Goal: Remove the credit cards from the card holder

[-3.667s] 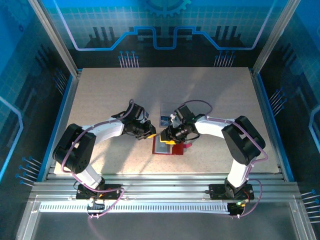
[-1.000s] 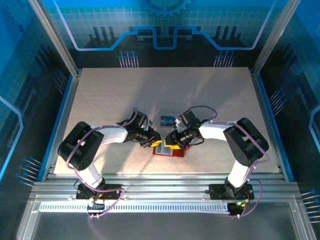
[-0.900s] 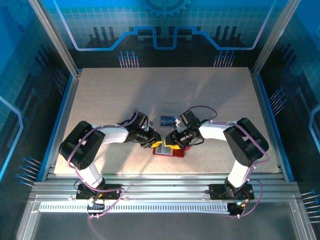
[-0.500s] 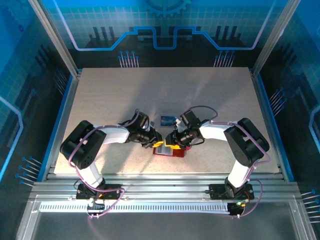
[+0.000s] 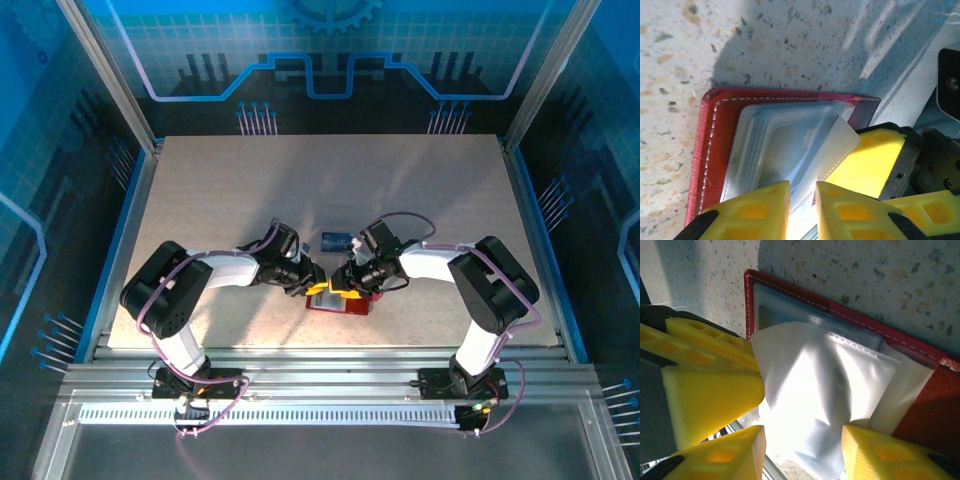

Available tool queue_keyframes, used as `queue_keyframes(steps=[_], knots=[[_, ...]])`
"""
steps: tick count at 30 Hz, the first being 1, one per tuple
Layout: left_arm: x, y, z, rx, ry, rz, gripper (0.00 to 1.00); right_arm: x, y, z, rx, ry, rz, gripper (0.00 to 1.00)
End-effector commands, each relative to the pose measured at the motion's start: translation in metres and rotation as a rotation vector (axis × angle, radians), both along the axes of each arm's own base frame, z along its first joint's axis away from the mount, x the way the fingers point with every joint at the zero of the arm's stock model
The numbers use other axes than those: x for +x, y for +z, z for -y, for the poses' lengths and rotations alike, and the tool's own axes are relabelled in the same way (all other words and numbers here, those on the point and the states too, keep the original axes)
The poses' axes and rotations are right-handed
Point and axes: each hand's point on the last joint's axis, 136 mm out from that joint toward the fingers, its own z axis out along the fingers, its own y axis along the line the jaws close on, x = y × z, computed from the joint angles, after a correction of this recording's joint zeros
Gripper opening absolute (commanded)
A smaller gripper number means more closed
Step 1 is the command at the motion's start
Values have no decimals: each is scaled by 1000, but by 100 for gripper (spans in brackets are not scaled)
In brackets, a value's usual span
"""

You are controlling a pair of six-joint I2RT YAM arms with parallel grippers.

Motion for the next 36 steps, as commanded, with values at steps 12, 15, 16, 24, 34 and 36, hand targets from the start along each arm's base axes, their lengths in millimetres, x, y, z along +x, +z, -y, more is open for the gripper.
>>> queue_keyframes(steps=[12, 15, 16, 24, 34, 36], knots=[[-8, 9, 1, 1, 2, -15, 28, 0, 3, 1, 19, -13, -12, 44], [-10, 7, -2, 6, 7, -19, 29, -1, 2, 1, 20, -12, -15, 44], [-11, 7, -3, 7, 7, -20, 29, 0, 2, 1, 21, -13, -14, 44], [-19, 2, -7, 3, 14, -33, 29, -1, -2, 2, 19, -13, -25, 44], [-20, 3, 1, -42, 14, -35, 25, -1, 0, 2, 21, -12, -23, 44], [-20, 3, 3, -44, 12, -37, 23, -1, 0, 2, 20, -13, -24, 44]])
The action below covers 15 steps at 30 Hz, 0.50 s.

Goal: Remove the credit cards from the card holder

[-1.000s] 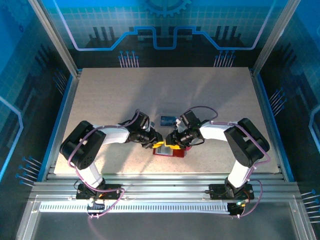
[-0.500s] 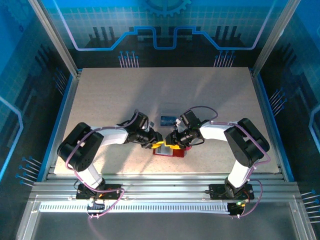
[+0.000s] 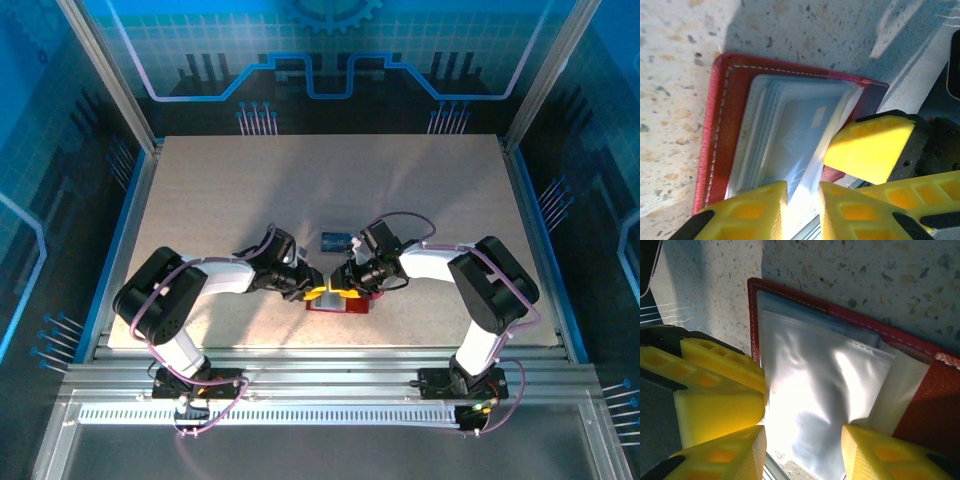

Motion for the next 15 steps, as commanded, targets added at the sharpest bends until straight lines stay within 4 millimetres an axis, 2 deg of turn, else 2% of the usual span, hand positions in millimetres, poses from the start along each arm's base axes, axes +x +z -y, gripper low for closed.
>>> queue_keyframes(steps=[1, 8, 15], knots=[[-7, 0, 6, -25, -12, -27, 22, -3, -2, 4, 8, -8, -23, 44], [-7, 2, 9, -29, -19, -27, 21, -2, 3, 3, 18, -10, -14, 44], [-6, 5, 9, -24, -20, -18, 24, 1, 22, 5, 36, -30, 30, 45]])
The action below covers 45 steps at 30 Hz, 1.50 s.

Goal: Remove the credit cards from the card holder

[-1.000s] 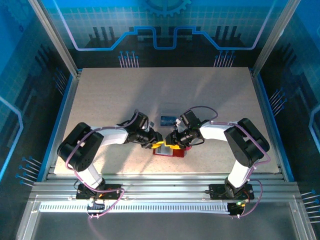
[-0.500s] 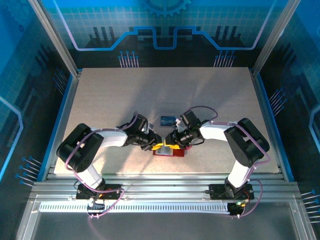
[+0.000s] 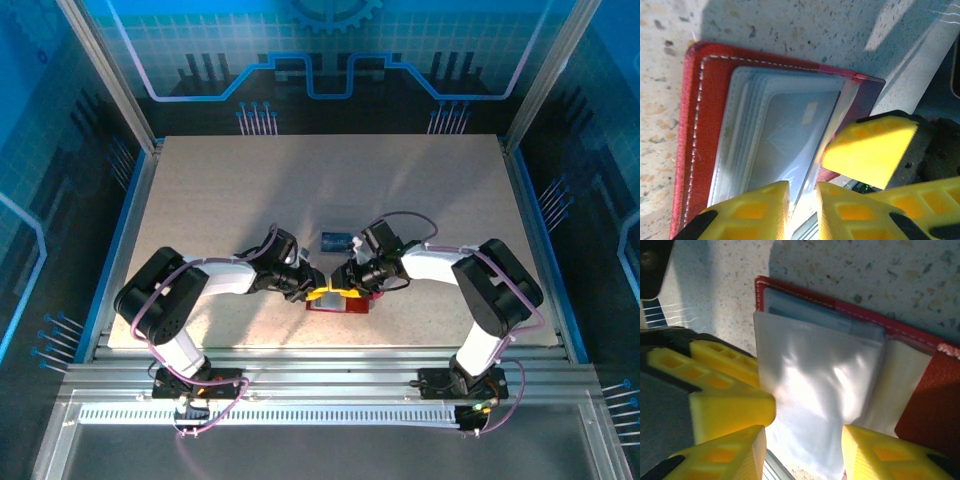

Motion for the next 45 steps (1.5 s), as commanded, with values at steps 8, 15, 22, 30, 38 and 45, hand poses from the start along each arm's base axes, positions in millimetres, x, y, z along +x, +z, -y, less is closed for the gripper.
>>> queue_keyframes(steps=[8, 15, 22, 30, 38, 45], knots=[[2, 16, 10, -27, -29, 10, 26, 6, 30, 22, -3, -52, 57, 46], [5, 32, 25, -42, -63, 40, 30, 7, 33, 69, -148, -109, 97, 46], [11, 41, 51, -61, -112, 59, 35, 2, 28, 108, -213, -169, 92, 47], [14, 33, 81, -64, -154, 45, 42, -9, 13, 122, -227, -198, 61, 47], [7, 13, 96, -55, -164, -2, 47, -13, 5, 121, -204, -213, 46, 47], [10, 16, 100, -66, -163, 0, 48, -12, -2, 113, -156, -211, 21, 46]])
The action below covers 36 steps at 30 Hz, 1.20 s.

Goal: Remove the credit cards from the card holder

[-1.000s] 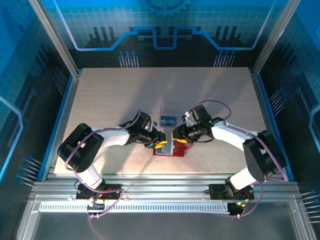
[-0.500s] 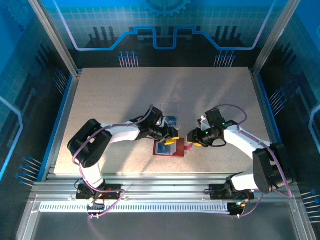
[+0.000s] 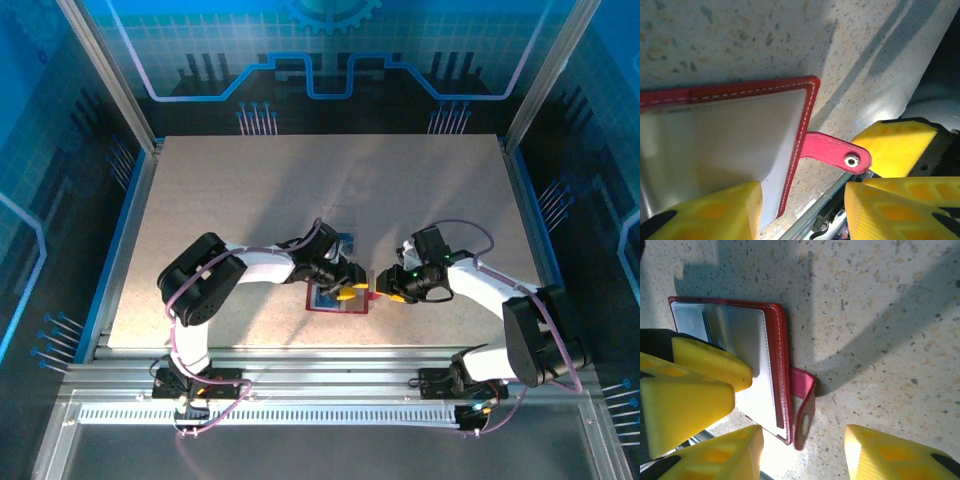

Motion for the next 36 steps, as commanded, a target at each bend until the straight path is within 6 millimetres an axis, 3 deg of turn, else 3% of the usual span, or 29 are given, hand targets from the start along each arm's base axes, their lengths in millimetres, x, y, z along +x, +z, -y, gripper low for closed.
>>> queue_keyframes(steps=[1, 8, 15, 28, 36], knots=[[2, 13, 10, -39, -10, -4, 48, 2, -3, -3, 36, -8, -16, 45], [6, 35, -1, -44, 7, 48, 49, 8, -6, -7, 53, -5, -9, 30], [13, 45, -32, -25, 66, 80, 49, 14, -12, -15, 70, 5, -18, 15], [14, 48, -78, 40, 121, 107, 49, 26, -16, -35, 116, 11, -29, 10], [9, 39, -102, 117, 151, 111, 49, 24, -17, -29, 64, 24, -29, 15]])
